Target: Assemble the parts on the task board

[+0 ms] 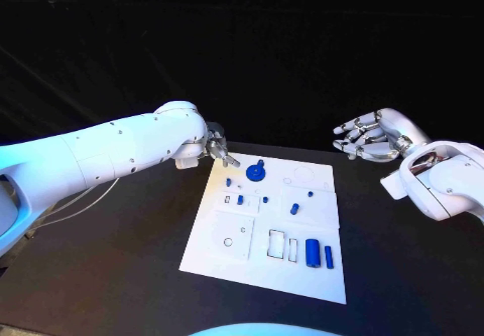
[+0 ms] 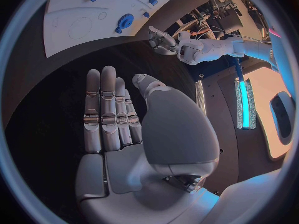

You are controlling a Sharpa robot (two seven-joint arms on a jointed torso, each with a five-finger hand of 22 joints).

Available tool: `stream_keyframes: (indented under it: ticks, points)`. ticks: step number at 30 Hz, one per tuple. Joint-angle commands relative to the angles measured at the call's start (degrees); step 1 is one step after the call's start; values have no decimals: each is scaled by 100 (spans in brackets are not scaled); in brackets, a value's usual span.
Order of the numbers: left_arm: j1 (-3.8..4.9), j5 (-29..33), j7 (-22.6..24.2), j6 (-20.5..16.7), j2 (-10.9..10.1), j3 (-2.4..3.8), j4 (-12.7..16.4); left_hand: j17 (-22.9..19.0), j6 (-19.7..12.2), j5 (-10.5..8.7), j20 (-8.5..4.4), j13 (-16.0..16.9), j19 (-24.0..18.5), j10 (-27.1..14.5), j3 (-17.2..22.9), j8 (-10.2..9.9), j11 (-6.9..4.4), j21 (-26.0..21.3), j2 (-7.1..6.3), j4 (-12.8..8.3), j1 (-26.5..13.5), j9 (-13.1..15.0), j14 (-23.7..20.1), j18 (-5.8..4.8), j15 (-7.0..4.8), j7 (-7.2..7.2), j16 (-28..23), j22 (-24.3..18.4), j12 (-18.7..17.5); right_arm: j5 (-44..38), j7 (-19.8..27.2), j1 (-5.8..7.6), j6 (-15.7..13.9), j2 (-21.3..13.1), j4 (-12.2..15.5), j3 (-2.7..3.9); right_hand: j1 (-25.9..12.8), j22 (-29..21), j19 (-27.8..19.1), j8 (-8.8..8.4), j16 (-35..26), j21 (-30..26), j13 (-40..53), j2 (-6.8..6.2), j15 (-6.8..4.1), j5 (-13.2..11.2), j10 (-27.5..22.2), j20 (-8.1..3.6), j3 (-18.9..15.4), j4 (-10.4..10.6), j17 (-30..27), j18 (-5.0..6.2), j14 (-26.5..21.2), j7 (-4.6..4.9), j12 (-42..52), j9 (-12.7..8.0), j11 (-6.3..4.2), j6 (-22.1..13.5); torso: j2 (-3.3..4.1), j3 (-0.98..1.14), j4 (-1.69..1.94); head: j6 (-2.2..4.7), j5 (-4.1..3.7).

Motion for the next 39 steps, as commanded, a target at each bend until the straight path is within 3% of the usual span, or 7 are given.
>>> stream_keyframes:
  ticks: [1, 8, 11, 20, 33, 39]
  points:
    - [12, -270, -416, 604, 82, 10, -72, 1505, -40, 0, -23, 29, 514, 44, -42, 29, 2, 27, -3, 3, -47, 17, 592, -84, -30, 6, 14, 1363, 31, -7, 38, -3, 11, 4, 13, 0, -10, -17, 54, -24, -38, -39, -17, -38, 18, 42, 38, -6, -3, -50, -6, 25, 44, 10, -40, -9, 1, -52, 0, 1, -1, -30, -13]
    - [21, -255, -626, 751, 189, 15, -178, 1505, -99, 5, -24, 35, 510, 24, -10, -14, 7, 25, -17, -6, 19, 56, 592, -83, -29, 17, 14, 1362, 28, -37, 27, -3, 4, 10, 13, 0, -13, -52, 57, -35, -103, -70, -57, -45, 27, 98, 33, 0, -16, -62, -8, 23, 50, 19, -65, -8, 11, -78, -6, -1, 8, -58, -12]
    - [22, -193, -689, 785, 256, 15, -253, 1505, -222, 6, -15, 40, 507, 2, 8, -154, 50, 24, -33, -2, 25, 44, 592, -82, 3, 73, 14, 1361, 22, -43, 25, -4, 2, 16, 9, 0, -18, -68, 56, -38, -133, -85, -75, -47, 31, 123, 31, 4, -24, -64, -9, 22, 51, 23, -77, -7, 16, -87, -7, -3, 12, -73, -10]
    - [6, -117, -720, 775, 401, 11, -399, 1505, -263, 1, 16, 53, 490, -31, -10, -330, 101, 6, -58, 2, -55, 21, 592, -75, 47, 130, 14, 1344, 11, -46, 31, -6, 4, 26, 10, 0, -19, -103, 62, -40, -194, -114, -113, -45, 35, 208, 35, 9, -34, -75, -7, 23, 66, 26, -94, -4, 19, -97, -1, -7, 3, -91, -5]
    - [-46, -13, -618, 810, 528, -4, -520, 1505, -247, 6, 82, -251, 373, -281, 49, -656, 173, -133, -37, -12, 58, -41, 592, -29, 115, 204, 14, 1217, -304, -23, 32, -8, 12, 29, 22, -1, -20, -119, 67, -41, -224, -127, -132, -45, 36, 255, 37, 11, -39, -80, -4, 23, 74, 28, -102, -3, 21, -102, -5, -5, 6, -127, -25]
    - [-77, -14, -619, 891, 559, -11, -567, 1505, -232, 7, 88, -260, 369, -289, 65, -687, 176, -137, -30, -15, 99, -46, 592, -28, 118, 206, 14, 1214, -317, -24, 32, -9, 14, 31, 24, -2, -19, -125, 69, -41, -234, -131, -138, -44, 37, 270, 38, 11, -40, -82, -3, 24, 78, 29, -104, -3, 21, -103, -5, -3, 5, -138, -19]
